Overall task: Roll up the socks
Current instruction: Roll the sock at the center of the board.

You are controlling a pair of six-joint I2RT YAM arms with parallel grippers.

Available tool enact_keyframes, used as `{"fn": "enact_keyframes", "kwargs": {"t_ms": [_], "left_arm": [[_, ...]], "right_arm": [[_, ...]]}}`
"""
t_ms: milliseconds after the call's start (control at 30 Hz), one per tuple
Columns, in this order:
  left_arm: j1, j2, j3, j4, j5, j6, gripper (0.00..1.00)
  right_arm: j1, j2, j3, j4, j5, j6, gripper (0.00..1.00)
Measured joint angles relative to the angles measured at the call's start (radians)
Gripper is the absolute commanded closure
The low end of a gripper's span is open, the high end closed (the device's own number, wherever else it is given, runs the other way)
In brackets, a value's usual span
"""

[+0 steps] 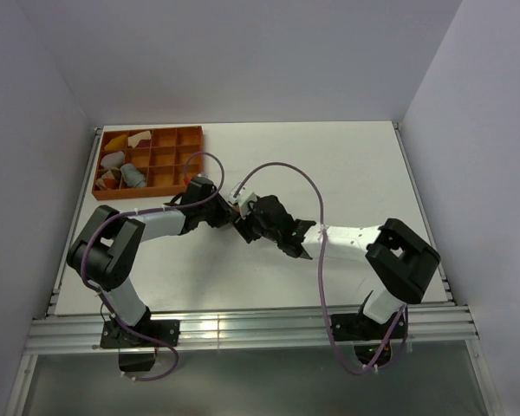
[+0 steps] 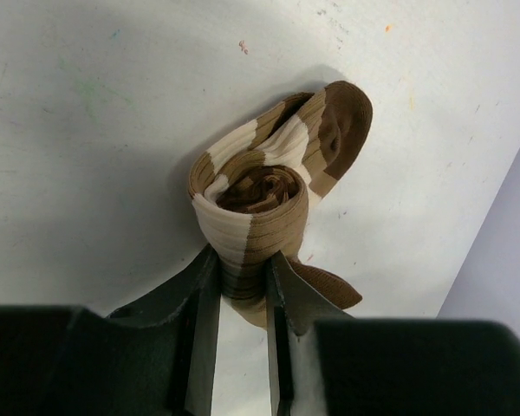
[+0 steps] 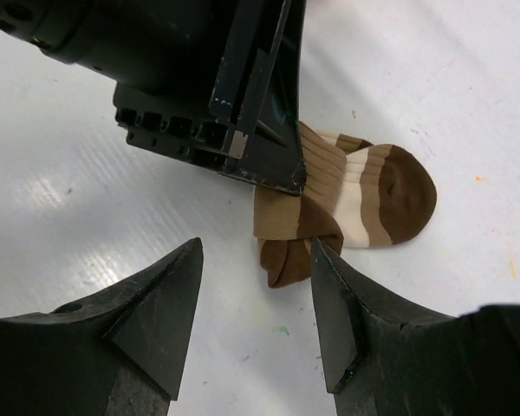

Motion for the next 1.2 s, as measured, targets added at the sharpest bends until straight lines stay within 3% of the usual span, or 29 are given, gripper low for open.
{"fn": "enact_keyframes", "kwargs": {"t_ms": [800, 933, 1033, 1133, 1200], "left_arm": [[0.018, 0.004, 0.01, -0.016, 0.019, 0.003, 1.0], [0.027, 0.004, 0.005, -0.009, 0.025, 0.004, 1.0], [0.042, 0.005, -0.001, 0.012, 0.025, 0.006, 1.0], [0.051, 0.004, -0.008, 0.022, 0.03, 0.009, 1.0], [0.055, 0.004, -0.011, 0.026, 0.038, 0.013, 0.93]], "right_arm": [[0.029, 0.294, 0.124, 0.05, 0.146, -0.087, 0.45], [0.022, 0.324, 0.171, 0.023, 0.161, -0.097, 0.63], [0.015, 0.346, 0.217, -0.011, 0.153, -0.104, 0.88], [0.011, 0.349, 0.237, -0.043, 0.137, -0.113, 0.97], [0.005, 0.349, 0.251, -0.072, 0.122, -0.119, 1.0]]}}
